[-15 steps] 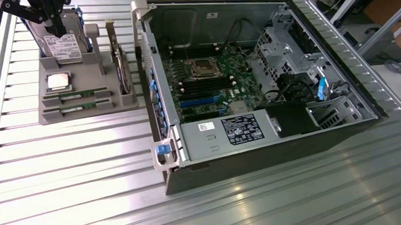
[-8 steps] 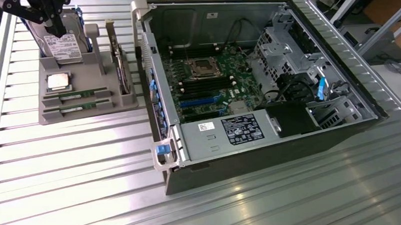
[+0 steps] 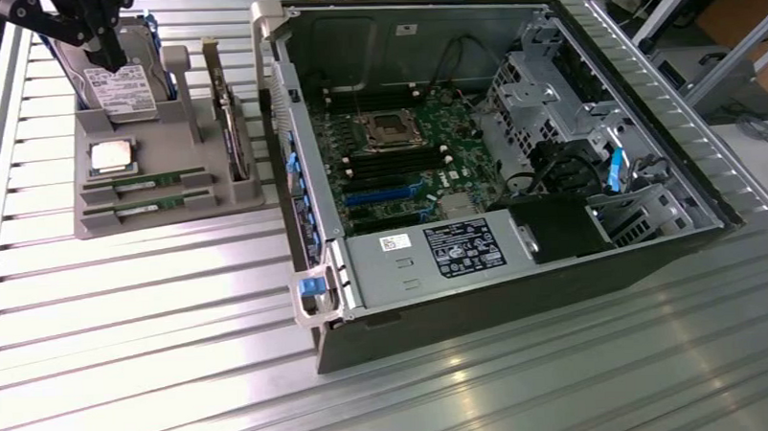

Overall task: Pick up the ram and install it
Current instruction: 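Pick up the ram and move it above insertion slot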

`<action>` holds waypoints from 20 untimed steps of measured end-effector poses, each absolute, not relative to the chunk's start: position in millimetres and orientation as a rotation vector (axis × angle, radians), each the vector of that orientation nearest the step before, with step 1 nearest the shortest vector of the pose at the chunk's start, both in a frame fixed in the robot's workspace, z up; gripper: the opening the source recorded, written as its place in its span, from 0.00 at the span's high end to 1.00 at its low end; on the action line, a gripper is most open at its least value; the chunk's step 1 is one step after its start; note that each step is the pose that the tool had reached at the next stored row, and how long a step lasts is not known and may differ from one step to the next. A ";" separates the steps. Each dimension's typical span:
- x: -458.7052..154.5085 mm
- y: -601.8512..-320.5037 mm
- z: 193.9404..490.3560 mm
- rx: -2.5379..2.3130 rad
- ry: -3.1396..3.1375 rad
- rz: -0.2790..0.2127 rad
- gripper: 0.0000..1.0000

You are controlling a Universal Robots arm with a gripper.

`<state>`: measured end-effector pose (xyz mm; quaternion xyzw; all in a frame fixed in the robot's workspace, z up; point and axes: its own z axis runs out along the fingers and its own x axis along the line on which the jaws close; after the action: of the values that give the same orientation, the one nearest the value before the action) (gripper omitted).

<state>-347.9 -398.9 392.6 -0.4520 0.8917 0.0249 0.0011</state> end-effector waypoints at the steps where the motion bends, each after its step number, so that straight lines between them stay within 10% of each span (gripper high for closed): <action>1: -347.9 -398.9 392.6 -1.432 2.793 0.078 0.89; 20: -347.9 -398.9 392.6 -1.564 2.724 0.078 0.89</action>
<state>-347.9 -398.9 392.6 -0.4979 0.8669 0.0249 -0.0001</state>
